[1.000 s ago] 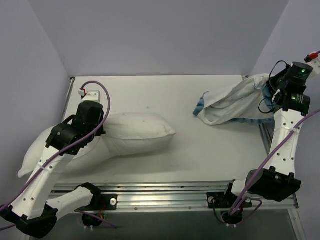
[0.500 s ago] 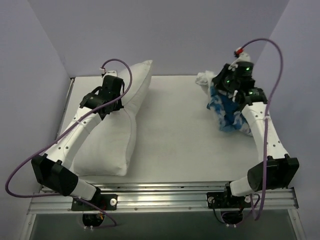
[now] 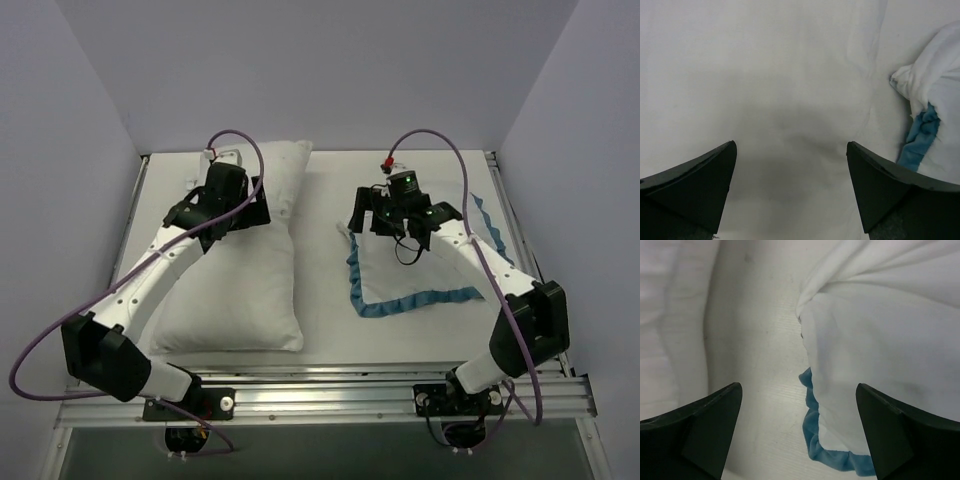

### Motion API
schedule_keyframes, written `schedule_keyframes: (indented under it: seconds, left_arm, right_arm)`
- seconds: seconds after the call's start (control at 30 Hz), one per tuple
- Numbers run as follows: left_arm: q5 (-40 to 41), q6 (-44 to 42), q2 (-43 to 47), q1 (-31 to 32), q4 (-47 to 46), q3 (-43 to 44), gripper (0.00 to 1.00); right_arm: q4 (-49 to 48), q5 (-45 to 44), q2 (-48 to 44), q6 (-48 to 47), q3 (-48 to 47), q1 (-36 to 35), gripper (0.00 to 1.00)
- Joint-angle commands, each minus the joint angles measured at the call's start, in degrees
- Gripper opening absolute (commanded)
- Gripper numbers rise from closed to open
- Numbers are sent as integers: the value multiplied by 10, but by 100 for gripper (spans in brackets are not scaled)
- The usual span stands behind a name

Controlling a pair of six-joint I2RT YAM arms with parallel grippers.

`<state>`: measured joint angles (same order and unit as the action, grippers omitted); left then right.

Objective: Remove the pillowcase from the pillow

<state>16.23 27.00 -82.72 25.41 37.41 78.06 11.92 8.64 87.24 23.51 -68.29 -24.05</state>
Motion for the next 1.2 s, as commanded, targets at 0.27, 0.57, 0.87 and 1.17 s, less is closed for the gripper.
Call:
schedule_keyframes:
  seconds: [0.27,0.57,0.87,1.17]
  left_arm:
    - [11,-27,236,-4,123,99,94]
    - [36,-55,373,-4,217,133,94]
    - [102,-72,547,-4,255,77,94]
    - [151,-49,675,-4,252,-19,94]
  right_arm:
    - [128,-215,-238,-30,-144,4,100]
    - [204,-361,-417,-61,-177,5,100]
    - [235,-409,-593,-99,-115,3,100]
    - [219,-427,-692,-96,-23,1,100]
